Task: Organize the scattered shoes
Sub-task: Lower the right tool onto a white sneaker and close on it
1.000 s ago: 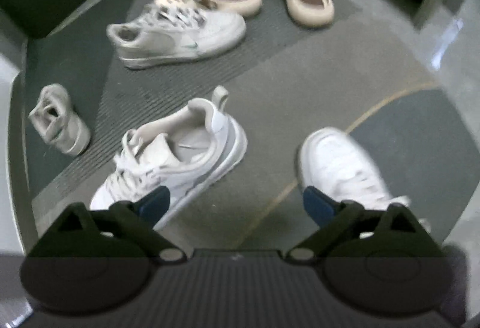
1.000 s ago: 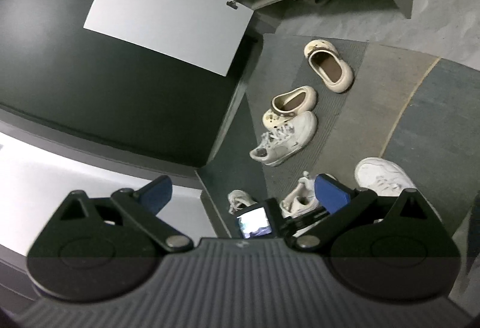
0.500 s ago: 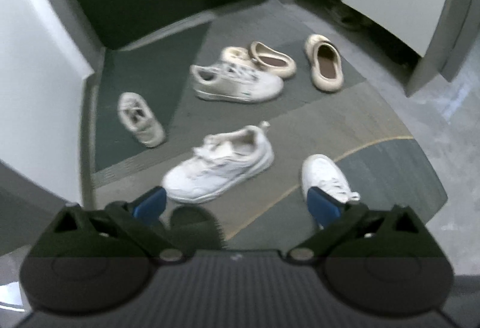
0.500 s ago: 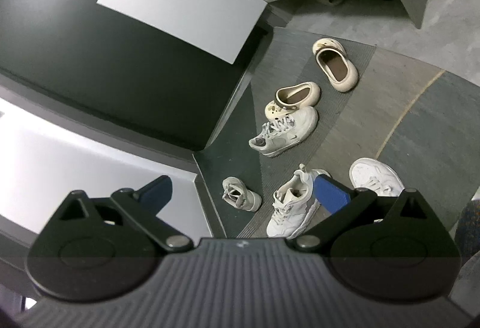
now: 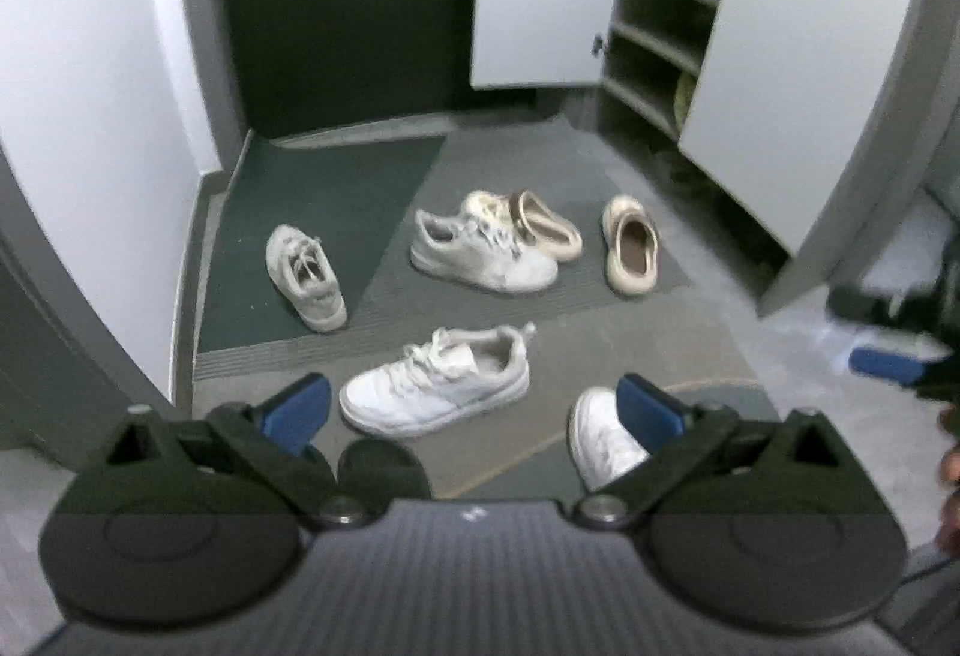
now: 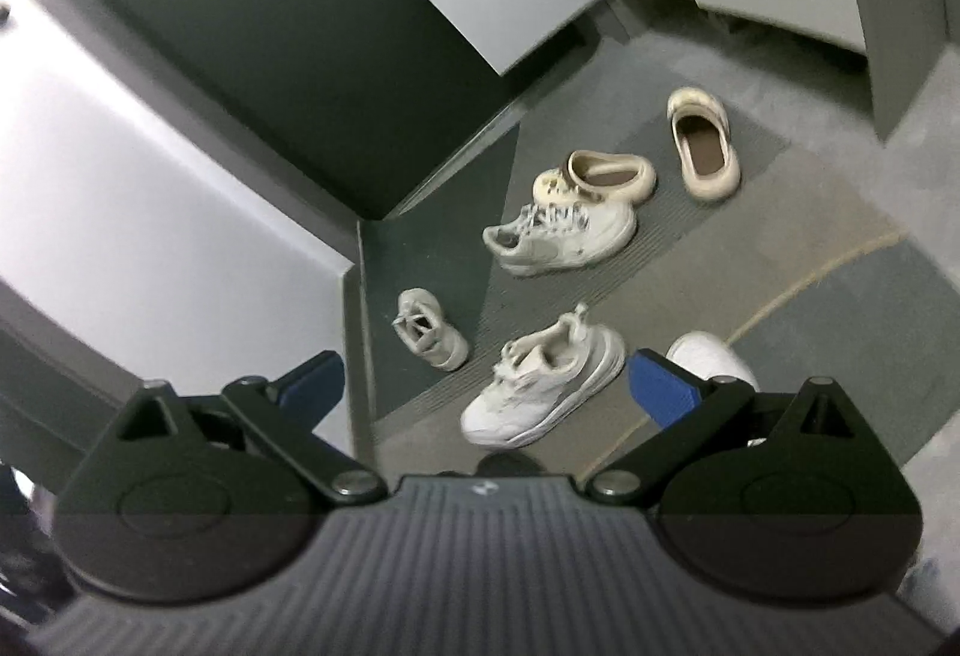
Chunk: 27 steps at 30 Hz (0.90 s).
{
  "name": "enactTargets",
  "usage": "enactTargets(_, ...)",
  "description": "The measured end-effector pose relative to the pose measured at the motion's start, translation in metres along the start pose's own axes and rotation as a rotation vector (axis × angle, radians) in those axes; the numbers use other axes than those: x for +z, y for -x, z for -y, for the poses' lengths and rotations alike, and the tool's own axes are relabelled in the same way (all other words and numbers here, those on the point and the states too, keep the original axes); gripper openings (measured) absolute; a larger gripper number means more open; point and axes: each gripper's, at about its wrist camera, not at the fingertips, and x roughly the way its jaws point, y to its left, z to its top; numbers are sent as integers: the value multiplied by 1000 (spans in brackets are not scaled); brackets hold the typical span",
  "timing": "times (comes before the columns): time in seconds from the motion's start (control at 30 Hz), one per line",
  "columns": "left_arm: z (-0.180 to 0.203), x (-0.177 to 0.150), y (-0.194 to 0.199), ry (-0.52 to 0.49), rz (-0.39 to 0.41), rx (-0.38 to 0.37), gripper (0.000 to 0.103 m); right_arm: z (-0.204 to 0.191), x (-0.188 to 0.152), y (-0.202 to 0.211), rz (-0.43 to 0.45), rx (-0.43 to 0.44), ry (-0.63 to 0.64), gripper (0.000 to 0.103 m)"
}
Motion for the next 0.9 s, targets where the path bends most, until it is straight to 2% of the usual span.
enactTargets(0.07,-15,1,5,44,18,24,103,-12,-3,-9,-27,0,126,103)
enactTargets(0.23,-46,3,13,166,33,22,103,-52,-22,-70,-131,4,730,103)
enactTargets(0.37,-61,4,20,186,50,9,103,-82,-38,-120,-218,13,1214,103)
enactTargets(0.43,-69,2,23,197,58,17,103,-84,-57,-152,-305,81,1448,103)
enactTargets(0.57,-78,0,21,203,69,57,103,-78,-82,-213,-446,256,1702,103)
enactTargets(0.67,-87,-1,16,236,61,81,103,-70,-101,-271,-523,201,1818,103)
enactTargets(0.77,-101,0,9,296,52,97,103,-57,-112,-318,-588,193,1915,103)
enactTargets(0.9,-119,8,-2,370,54,137,103,-40,-111,-369,-569,149,1958,103)
